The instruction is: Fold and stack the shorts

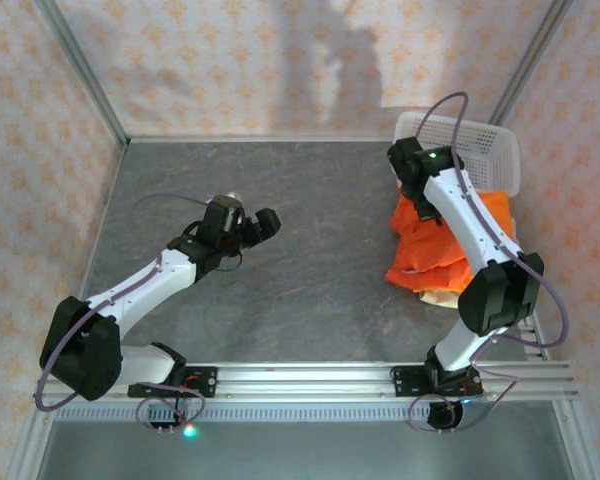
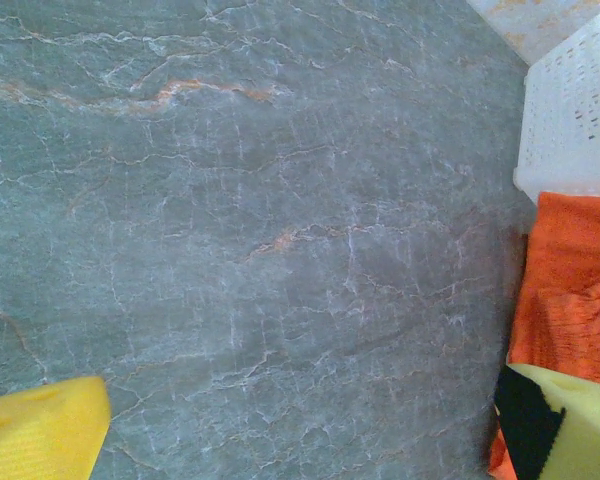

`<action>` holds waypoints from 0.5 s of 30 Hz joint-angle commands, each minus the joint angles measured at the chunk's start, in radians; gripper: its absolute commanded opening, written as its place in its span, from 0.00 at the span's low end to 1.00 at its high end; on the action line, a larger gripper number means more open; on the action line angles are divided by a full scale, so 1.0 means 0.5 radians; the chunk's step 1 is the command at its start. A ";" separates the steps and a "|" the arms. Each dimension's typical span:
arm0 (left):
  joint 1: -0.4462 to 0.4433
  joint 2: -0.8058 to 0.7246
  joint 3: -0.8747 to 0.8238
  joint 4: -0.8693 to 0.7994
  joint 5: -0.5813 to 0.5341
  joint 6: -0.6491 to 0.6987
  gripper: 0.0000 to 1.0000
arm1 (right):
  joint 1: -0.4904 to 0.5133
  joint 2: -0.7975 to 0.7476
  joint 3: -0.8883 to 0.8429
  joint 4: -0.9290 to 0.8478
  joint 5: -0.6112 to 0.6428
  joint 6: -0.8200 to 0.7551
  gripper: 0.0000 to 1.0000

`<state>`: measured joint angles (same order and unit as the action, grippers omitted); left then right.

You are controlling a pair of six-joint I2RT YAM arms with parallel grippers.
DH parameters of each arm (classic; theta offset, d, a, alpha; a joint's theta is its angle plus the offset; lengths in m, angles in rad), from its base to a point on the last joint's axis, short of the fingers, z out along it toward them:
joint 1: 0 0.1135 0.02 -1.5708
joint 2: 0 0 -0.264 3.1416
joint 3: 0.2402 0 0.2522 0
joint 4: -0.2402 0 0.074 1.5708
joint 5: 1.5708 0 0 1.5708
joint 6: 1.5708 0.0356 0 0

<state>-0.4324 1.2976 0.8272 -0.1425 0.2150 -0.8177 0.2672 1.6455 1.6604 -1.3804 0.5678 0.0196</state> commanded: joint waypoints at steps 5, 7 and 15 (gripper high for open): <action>0.003 -0.050 -0.013 -0.024 -0.103 0.041 1.00 | -0.243 -0.079 0.068 0.031 0.304 -0.142 0.00; 0.003 -0.054 -0.011 -0.031 -0.109 0.049 1.00 | -0.319 -0.062 0.011 0.113 0.328 -0.180 0.00; 0.006 -0.117 0.000 -0.127 -0.214 0.108 1.00 | -0.641 0.143 -0.054 0.157 0.519 -0.035 0.55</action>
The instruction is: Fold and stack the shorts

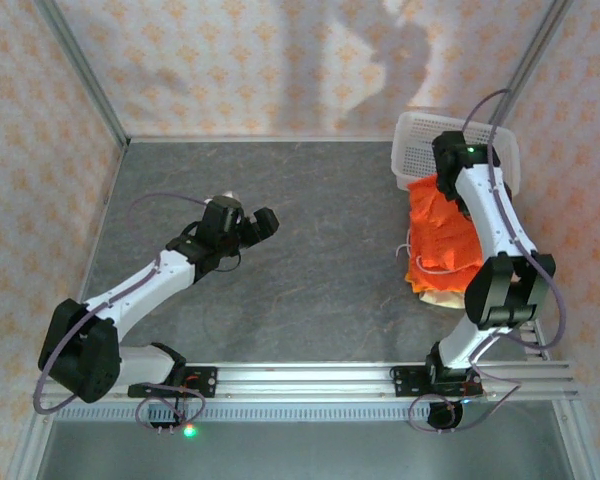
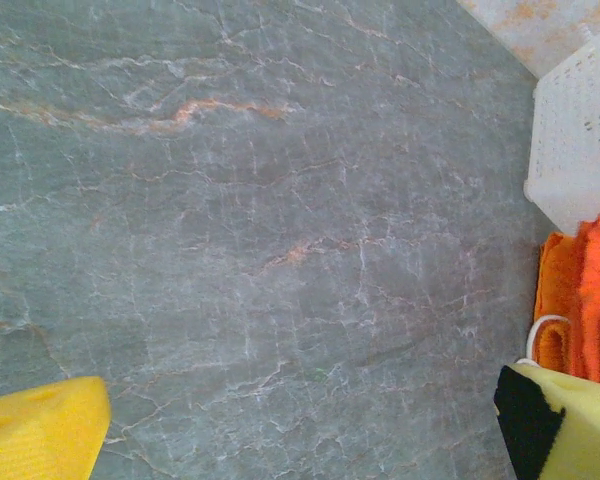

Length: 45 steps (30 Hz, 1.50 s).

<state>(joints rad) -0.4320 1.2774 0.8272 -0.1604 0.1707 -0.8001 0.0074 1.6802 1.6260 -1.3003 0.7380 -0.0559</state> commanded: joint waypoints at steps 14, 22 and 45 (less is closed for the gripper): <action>0.011 -0.701 -0.185 -0.293 -1.251 0.367 1.00 | -0.251 -0.750 -0.336 0.820 -1.901 0.391 1.00; 0.009 -0.944 -0.446 -0.068 -1.469 0.485 1.00 | -0.264 -0.426 -0.376 1.139 -2.195 0.465 1.00; 0.076 -1.258 -0.971 0.530 -1.666 1.061 1.00 | -0.644 -0.287 -0.681 1.529 -2.557 0.897 1.00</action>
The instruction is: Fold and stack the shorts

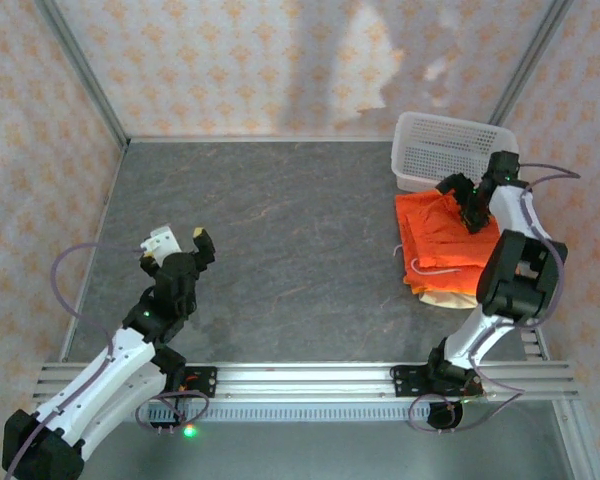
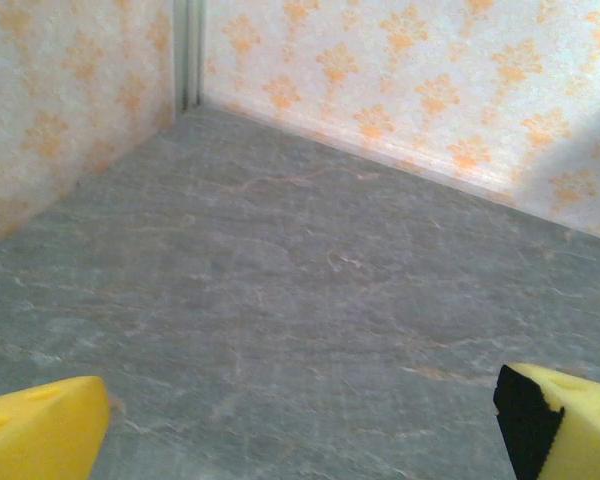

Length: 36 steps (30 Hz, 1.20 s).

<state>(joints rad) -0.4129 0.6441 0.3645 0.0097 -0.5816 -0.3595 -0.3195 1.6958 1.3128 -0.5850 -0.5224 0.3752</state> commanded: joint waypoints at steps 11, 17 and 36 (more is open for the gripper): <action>0.384 0.529 -0.189 0.951 0.020 0.376 1.00 | 0.082 -1.210 -1.364 1.434 0.475 -0.293 1.00; 0.464 0.938 -0.110 1.167 0.159 0.506 1.00 | 0.369 -0.993 -1.530 1.709 0.757 -0.642 1.00; 0.669 1.701 -0.005 1.722 0.632 0.688 1.00 | 0.581 -0.348 -1.804 2.759 0.713 -0.872 0.99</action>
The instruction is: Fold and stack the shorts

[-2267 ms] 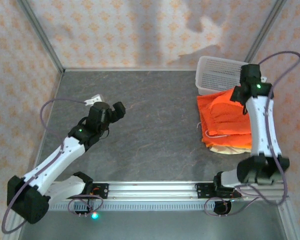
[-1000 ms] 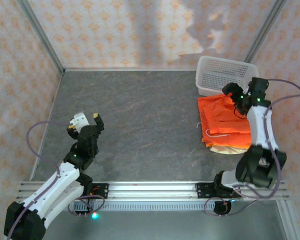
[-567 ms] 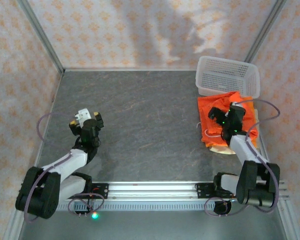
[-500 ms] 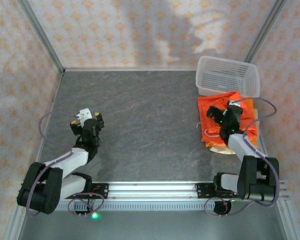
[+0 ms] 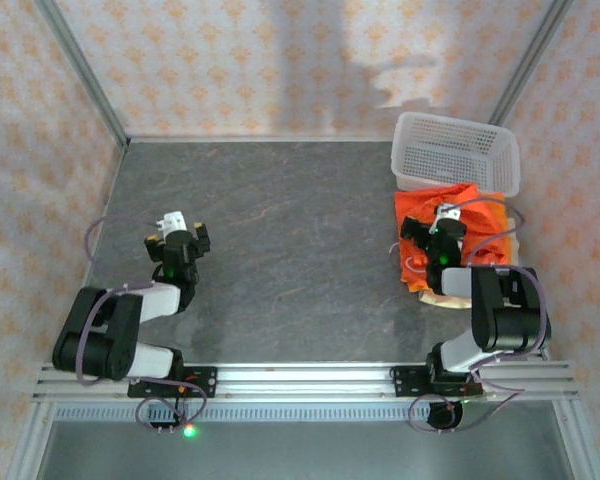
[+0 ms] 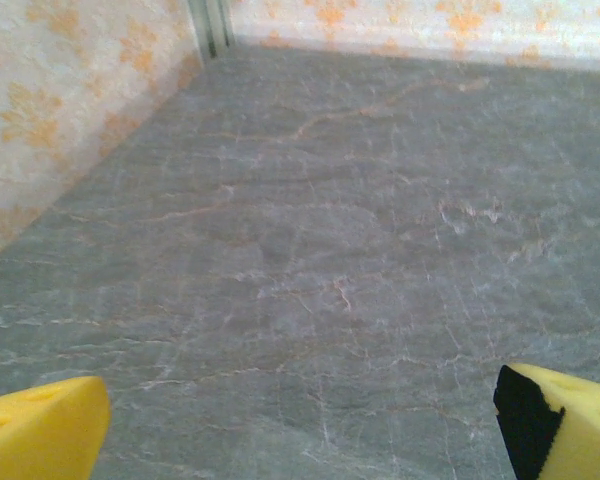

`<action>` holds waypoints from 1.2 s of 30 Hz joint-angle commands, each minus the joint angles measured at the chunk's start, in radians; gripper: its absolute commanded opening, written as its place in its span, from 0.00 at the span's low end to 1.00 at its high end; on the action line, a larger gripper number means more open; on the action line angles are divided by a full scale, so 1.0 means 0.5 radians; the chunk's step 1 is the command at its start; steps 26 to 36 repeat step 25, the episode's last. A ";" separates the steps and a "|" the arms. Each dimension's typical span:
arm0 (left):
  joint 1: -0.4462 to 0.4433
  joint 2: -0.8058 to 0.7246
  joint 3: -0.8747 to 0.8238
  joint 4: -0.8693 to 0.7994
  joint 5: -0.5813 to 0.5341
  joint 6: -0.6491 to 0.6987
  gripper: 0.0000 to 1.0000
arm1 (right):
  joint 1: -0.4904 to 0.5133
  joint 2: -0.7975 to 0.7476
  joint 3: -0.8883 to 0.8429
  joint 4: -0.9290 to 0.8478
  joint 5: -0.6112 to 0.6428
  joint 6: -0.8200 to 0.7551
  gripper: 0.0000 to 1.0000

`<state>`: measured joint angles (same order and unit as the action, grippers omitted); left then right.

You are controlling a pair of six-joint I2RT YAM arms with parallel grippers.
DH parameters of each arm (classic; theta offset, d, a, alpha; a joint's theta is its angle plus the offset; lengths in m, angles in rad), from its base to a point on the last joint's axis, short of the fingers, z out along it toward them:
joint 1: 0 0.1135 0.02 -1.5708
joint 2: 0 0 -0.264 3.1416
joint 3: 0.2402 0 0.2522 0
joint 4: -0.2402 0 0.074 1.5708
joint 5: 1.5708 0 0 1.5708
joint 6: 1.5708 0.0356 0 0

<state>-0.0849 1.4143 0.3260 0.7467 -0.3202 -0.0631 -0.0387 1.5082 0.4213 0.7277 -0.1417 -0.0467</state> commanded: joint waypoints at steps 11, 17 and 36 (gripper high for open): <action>0.026 0.156 0.186 0.013 0.157 0.089 1.00 | 0.024 0.027 -0.016 0.125 -0.043 -0.029 0.99; 0.026 0.156 0.190 0.007 0.159 0.089 1.00 | 0.023 0.028 -0.017 0.123 -0.044 -0.030 0.99; 0.055 0.160 0.189 0.005 0.254 0.099 1.00 | 0.022 0.029 -0.017 0.124 -0.041 -0.031 0.99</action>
